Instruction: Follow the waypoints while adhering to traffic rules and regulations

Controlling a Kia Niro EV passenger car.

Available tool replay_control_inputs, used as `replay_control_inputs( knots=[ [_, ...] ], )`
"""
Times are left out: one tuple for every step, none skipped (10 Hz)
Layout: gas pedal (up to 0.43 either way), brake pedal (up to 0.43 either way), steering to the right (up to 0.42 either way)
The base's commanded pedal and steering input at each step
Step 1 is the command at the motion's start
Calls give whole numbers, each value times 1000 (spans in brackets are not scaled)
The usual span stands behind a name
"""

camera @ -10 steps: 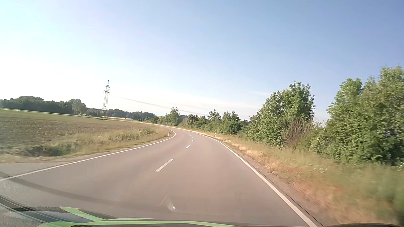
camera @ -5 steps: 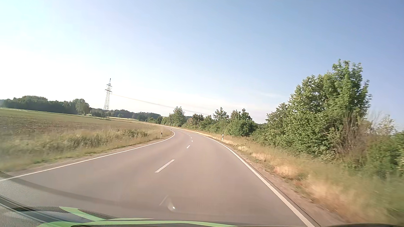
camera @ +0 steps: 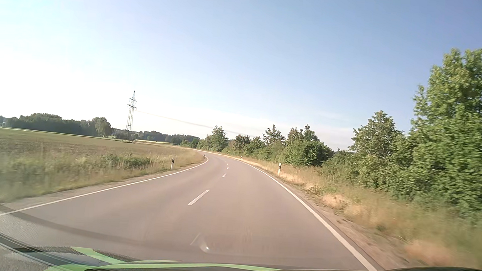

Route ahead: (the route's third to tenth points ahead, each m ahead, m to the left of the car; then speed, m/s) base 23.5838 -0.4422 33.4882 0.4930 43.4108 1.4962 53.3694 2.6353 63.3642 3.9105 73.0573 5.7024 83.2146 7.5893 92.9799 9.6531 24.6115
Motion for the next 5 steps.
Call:
replay_control_inputs(
  knots=[
    [240,0,-13],
    [248,0,-13],
    [248,0,-13],
    [248,0,-14],
    [248,0,-16]
  ],
)
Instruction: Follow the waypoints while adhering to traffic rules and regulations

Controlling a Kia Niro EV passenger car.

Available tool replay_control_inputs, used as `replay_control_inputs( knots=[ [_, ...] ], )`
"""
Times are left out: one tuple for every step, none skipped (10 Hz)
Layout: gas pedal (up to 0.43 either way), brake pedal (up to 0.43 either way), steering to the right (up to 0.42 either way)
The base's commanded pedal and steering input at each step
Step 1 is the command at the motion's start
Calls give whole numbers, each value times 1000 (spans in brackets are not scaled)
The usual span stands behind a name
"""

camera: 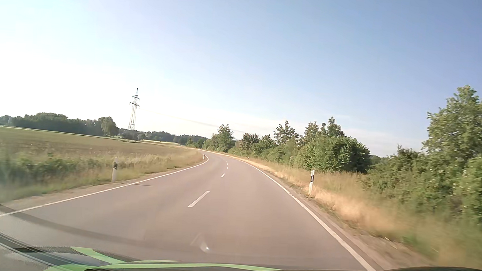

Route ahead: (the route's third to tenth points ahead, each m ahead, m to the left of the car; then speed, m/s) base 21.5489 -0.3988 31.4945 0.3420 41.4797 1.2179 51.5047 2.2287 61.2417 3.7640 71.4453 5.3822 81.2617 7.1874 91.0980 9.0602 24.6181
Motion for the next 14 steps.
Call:
replay_control_inputs(
  knots=[
    [240,0,-16],
    [240,0,-16],
    [228,0,-16],
    [228,0,-16],
    [220,0,-16],
    [220,0,-16],
    [220,0,-16],
    [220,0,-16],
    [228,0,-16],
    [240,0,-16],
    [248,0,-16],
    [260,0,-15],
    [268,0,-13],
    [268,0,-12]
  ],
)
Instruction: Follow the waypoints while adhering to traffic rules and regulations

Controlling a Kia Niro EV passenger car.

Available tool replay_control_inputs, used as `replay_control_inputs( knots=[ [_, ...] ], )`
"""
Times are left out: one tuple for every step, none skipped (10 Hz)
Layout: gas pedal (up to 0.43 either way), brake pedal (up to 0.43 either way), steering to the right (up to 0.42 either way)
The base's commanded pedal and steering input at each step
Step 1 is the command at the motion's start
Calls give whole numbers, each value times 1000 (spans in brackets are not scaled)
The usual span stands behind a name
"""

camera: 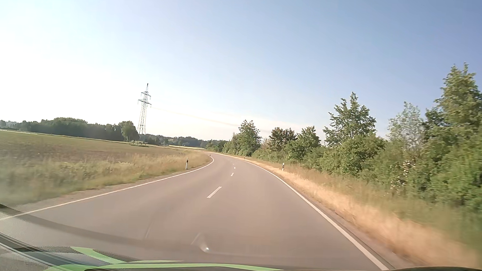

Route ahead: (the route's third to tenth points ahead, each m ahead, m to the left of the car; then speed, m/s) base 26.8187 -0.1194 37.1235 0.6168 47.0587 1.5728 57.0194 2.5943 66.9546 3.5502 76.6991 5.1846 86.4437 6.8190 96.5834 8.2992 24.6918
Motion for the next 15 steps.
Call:
replay_control_inputs(
  knots=[
    [268,0,-12],
    [268,0,-12],
    [260,0,-12],
    [248,0,-12],
    [240,0,-12],
    [240,0,-12],
    [240,0,-12],
    [248,0,-12],
    [248,0,-12],
    [248,0,-12],
    [248,0,-11],
    [260,0,-11],
    [268,0,-11],
    [268,0,-11],
    [268,0,-11]
  ],
)
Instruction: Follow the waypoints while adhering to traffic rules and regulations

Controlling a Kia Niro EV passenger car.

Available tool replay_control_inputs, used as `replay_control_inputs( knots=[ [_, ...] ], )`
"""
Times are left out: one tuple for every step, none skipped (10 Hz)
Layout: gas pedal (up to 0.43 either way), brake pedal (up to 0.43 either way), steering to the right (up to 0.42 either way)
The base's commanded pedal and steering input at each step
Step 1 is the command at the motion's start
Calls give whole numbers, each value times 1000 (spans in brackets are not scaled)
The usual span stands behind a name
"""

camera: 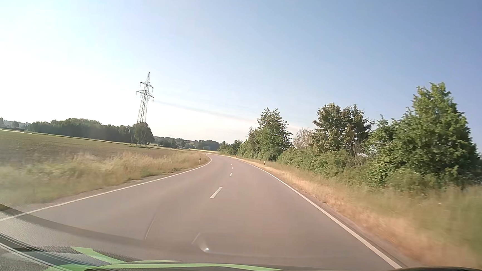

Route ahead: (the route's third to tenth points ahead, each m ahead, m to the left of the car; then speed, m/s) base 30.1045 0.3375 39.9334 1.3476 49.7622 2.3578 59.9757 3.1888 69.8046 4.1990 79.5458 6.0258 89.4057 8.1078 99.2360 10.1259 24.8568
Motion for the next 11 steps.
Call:
replay_control_inputs(
  knots=[
    [268,0,-11],
    [260,0,-11],
    [228,0,-11],
    [197,0,-13],
    [197,0,-12],
    [197,0,-12],
    [209,0,-13],
    [220,0,-12],
    [228,0,-12],
    [248,0,-13],
    [248,0,-12]
  ],
)
